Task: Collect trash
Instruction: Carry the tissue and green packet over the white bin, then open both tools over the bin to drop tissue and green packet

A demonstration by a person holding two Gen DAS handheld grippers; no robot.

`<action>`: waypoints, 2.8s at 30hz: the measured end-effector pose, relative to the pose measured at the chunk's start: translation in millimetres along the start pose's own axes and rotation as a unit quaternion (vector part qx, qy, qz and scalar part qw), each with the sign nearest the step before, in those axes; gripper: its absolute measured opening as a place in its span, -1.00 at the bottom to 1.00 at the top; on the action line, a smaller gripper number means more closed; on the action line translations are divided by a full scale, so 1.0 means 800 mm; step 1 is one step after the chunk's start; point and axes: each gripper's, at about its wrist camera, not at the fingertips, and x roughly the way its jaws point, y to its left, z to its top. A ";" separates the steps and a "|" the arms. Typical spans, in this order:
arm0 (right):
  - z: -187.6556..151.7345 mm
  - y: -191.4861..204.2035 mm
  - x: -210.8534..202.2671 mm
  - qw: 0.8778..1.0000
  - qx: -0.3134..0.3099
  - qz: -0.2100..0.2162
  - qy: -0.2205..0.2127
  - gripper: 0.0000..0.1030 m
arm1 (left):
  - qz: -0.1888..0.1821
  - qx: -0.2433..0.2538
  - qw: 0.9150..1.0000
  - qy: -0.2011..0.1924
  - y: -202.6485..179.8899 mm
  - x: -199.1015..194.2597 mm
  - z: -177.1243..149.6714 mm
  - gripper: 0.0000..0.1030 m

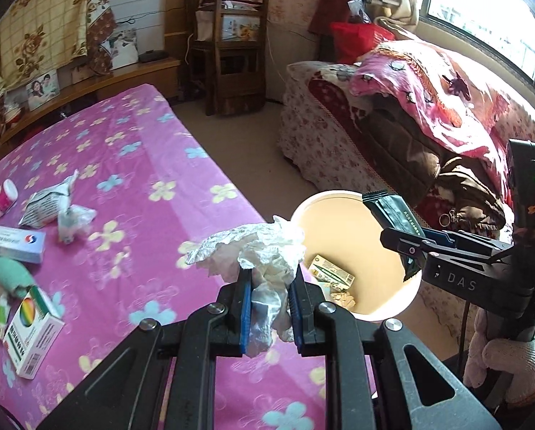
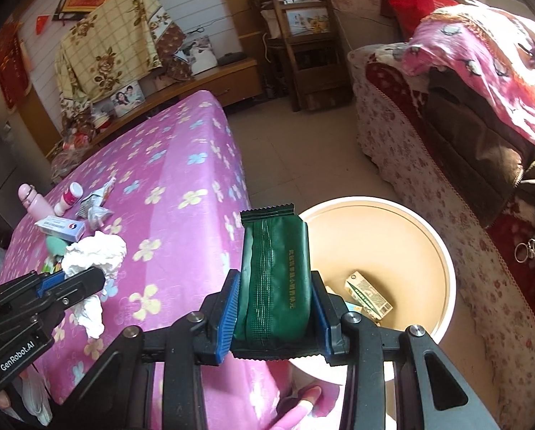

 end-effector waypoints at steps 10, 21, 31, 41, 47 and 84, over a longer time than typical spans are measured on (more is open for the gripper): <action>0.002 -0.024 0.005 1.000 0.022 -0.008 -0.004 -0.23 | -0.001 0.009 1.000 0.010 -0.017 0.024 0.008 -0.62; 0.003 -0.049 0.011 0.999 0.038 -0.019 0.002 -0.23 | -0.009 0.013 1.000 0.020 -0.029 0.047 0.016 -0.62; -0.001 -0.079 0.019 0.997 0.066 -0.031 0.004 -0.23 | -0.028 0.024 0.999 0.035 -0.055 0.075 0.025 -0.62; -0.005 -0.097 0.025 0.996 0.083 -0.037 0.009 -0.23 | -0.037 0.032 0.998 0.047 -0.076 0.100 0.028 -0.62; -0.004 -0.102 0.028 0.995 0.086 -0.041 0.011 -0.23 | -0.038 0.033 0.997 0.052 -0.082 0.112 0.030 -0.62; -0.002 -0.129 0.026 0.987 0.143 -0.066 -0.009 0.23 | -0.065 0.024 0.996 0.063 -0.096 0.146 0.031 0.05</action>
